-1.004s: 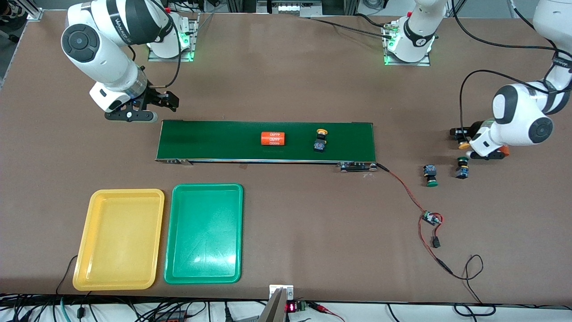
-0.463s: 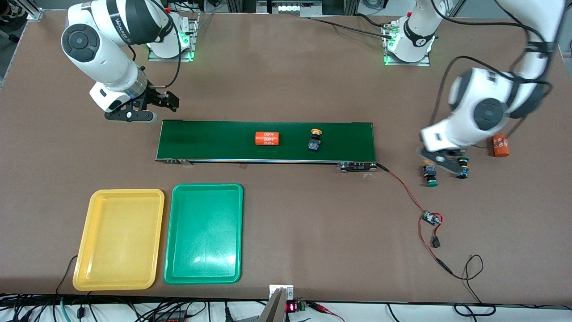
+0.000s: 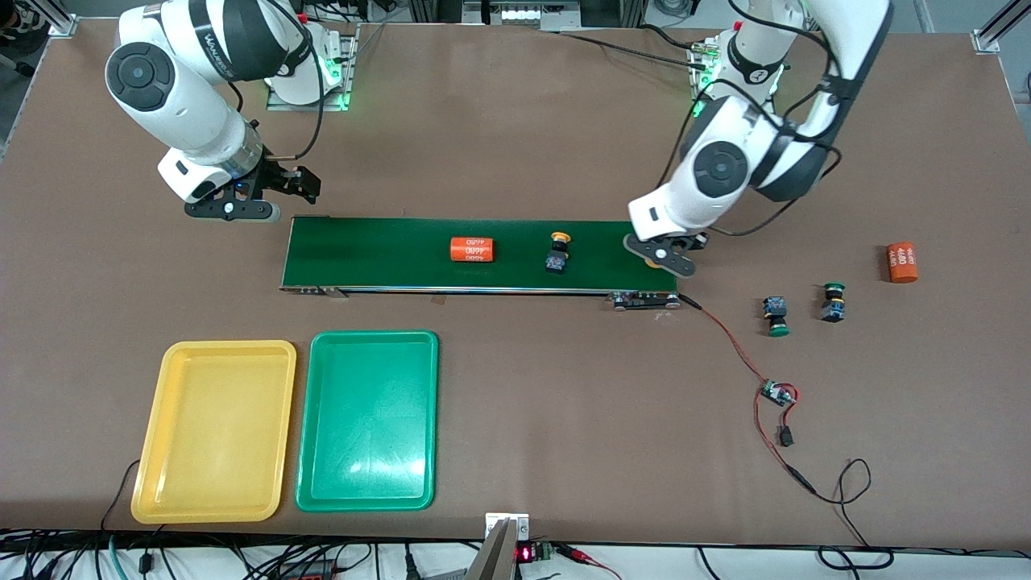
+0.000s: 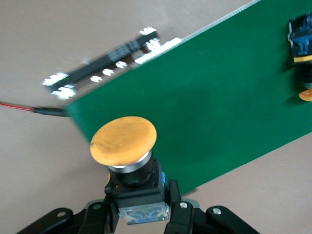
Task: Sort buttons by color to trays
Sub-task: 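Place the yellow button on the green conveyor with the left gripper, then grasp the green button with the left gripper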
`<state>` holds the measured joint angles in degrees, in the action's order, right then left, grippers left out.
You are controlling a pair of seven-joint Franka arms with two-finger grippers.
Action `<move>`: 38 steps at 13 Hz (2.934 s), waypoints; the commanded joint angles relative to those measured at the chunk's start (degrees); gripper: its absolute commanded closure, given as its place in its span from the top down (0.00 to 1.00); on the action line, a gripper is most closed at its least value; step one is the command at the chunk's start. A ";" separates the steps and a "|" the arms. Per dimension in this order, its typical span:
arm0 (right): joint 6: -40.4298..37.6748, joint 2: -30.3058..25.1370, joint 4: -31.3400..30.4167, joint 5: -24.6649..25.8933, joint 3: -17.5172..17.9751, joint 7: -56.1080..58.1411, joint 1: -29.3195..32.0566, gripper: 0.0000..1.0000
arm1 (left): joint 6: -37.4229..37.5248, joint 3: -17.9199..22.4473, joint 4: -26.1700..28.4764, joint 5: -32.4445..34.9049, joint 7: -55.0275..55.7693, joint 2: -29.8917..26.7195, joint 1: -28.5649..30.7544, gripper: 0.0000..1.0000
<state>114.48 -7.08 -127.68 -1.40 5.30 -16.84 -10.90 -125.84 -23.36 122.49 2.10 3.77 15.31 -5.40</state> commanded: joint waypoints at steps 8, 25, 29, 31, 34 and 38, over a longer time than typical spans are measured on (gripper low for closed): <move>0.48 -0.31 0.07 0.26 -0.11 -0.56 -0.17 1.00 | -4.77 1.04 -2.78 -7.81 11.43 7.63 -2.51 0.99; 11.45 6.10 0.07 -0.44 0.15 -13.55 -7.88 1.00 | -1.78 8.86 -17.64 3.79 -4.54 17.72 21.30 1.00; 13.32 8.83 0.15 -0.44 0.33 -16.37 -12.03 1.00 | -1.78 8.86 -17.03 4.66 -7.47 20.54 21.75 1.00; 14.10 9.53 0.16 -0.44 0.33 -18.91 -14.31 1.00 | -1.69 8.86 -16.59 4.84 -7.55 20.55 21.83 0.74; 14.72 12.16 2.25 -0.44 0.33 -21.73 -15.81 1.00 | -1.08 8.77 -15.18 4.93 -7.73 20.02 22.18 0.10; 16.74 13.40 3.06 -0.36 0.33 -22.00 -15.81 1.00 | -0.73 8.07 -15.35 4.93 -7.38 16.52 22.01 0.00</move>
<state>130.21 5.42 -125.83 -1.68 5.90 -37.95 -26.31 -127.57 -14.44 106.51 5.67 -3.13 35.38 16.27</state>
